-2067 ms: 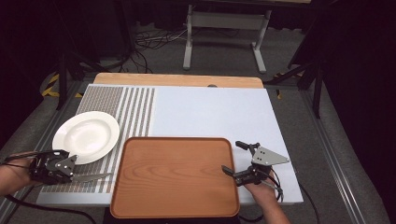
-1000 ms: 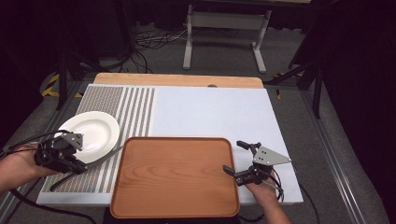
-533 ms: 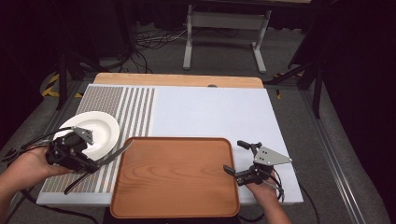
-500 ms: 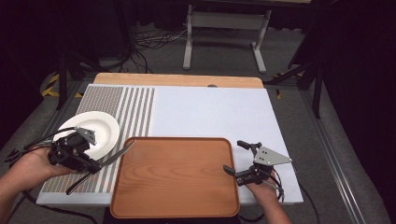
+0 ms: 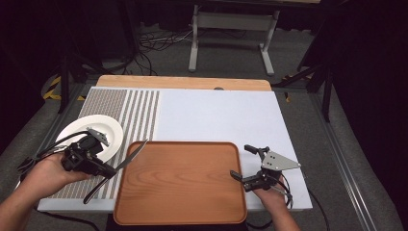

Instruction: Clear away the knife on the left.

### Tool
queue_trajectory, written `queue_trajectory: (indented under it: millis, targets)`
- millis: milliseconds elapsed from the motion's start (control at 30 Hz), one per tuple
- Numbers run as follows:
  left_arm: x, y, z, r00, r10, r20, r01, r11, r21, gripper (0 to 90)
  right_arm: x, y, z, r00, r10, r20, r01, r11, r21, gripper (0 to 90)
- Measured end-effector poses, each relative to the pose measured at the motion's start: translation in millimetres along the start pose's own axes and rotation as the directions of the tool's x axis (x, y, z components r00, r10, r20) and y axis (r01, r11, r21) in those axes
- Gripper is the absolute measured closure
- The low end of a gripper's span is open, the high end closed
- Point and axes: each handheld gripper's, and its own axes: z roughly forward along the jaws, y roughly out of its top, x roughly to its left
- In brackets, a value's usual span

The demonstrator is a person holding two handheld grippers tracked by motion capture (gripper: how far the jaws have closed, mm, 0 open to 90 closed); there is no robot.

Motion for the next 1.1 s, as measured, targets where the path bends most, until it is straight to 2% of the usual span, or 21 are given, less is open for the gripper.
queue_trajectory:
  millis: [167, 400, 500, 533, 933, 1100]
  targets:
    - [-3.4, 3.8, 4.0, 0.9997, -0.019, 0.017, 0.019, 0.9998, -0.011, 80.5, -0.1, 0.1, -0.4, 1.0, -0.001, 0.0, 0.001, 1.0, -0.002, 0.7]
    - [-9.8, 11.4, 13.1, 0.9991, -0.019, 0.038, 0.019, 0.9997, -0.018, 80.5, -0.2, 0.2, -0.7, 1.0, -0.001, 0.0, 0.001, 1.0, -0.004, 0.7]
    - [-12.1, 14.3, 17.1, 0.9983, -0.034, 0.048, 0.035, 0.9989, -0.031, 80.6, -0.2, 0.2, -0.7, 1.0, -0.001, 0.0, 0.001, 1.0, -0.004, 0.7]
    - [-13.8, 16.3, 20.3, 0.9981, -0.033, 0.052, 0.036, 0.9984, -0.044, 80.6, -0.3, 0.2, -0.9, 1.0, -0.001, 0.001, 0.001, 1.0, -0.003, 0.7]
    - [-20.7, 27.0, 42.9, 0.9979, -0.029, 0.058, 0.032, 0.9984, -0.047, 80.5, -0.2, 0.2, -0.9, 1.0, 0.002, 0.0, -0.002, 1.0, -0.002, 0.7]
    - [-22.0, 29.6, 51.2, 0.9958, -0.038, 0.083, 0.042, 0.9976, -0.055, 80.6, -0.4, 0.2, -1.1, 1.0, 0.003, -0.001, -0.003, 1.0, -0.002, 0.7]
